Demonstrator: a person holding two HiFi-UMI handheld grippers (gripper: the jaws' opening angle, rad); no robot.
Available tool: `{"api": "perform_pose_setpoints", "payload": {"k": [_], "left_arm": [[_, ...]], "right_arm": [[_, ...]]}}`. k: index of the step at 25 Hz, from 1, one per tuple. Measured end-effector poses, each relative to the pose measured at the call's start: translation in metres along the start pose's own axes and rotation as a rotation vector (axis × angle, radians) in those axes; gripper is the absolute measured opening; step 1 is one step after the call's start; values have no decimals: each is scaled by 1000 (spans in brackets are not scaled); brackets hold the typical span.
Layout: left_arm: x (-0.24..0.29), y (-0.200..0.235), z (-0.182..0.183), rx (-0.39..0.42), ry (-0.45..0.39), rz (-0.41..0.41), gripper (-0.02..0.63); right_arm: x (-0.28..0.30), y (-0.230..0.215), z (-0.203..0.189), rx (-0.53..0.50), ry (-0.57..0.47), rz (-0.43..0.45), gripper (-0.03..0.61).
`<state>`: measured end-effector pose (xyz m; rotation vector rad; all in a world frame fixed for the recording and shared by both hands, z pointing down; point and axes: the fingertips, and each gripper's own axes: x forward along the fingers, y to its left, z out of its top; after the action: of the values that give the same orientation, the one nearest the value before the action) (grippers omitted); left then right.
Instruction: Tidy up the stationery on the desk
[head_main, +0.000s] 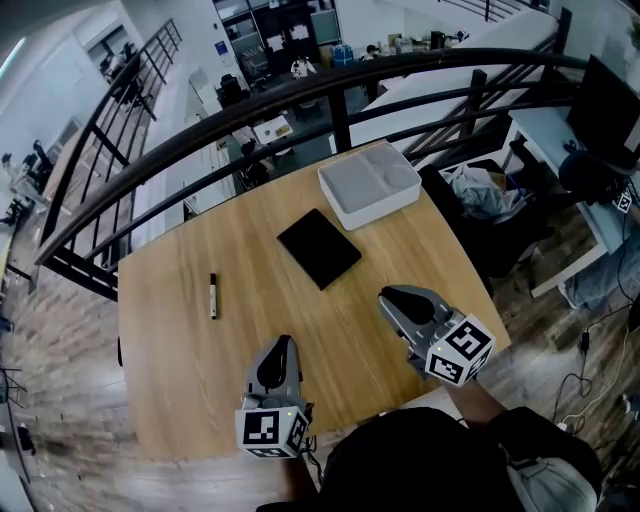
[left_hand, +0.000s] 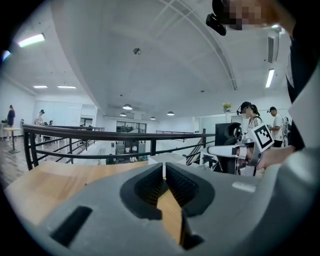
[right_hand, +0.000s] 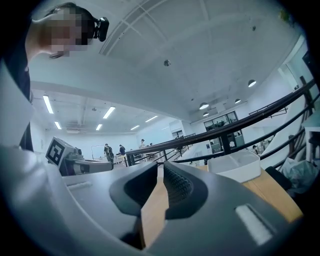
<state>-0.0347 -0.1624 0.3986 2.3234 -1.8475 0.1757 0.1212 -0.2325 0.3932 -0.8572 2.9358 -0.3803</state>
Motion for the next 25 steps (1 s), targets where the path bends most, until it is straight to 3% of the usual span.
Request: {"api": "perform_pose_setpoints", "payload": {"k": [11,25], "left_arm": [[41,23,-10,-30,39,18,38],[94,74,-45,-111,126,-24,71]], "right_arm": [[28,-38,-12,-16,49,0,38],[88,-75,-43,-31,133,-100,51]]}}
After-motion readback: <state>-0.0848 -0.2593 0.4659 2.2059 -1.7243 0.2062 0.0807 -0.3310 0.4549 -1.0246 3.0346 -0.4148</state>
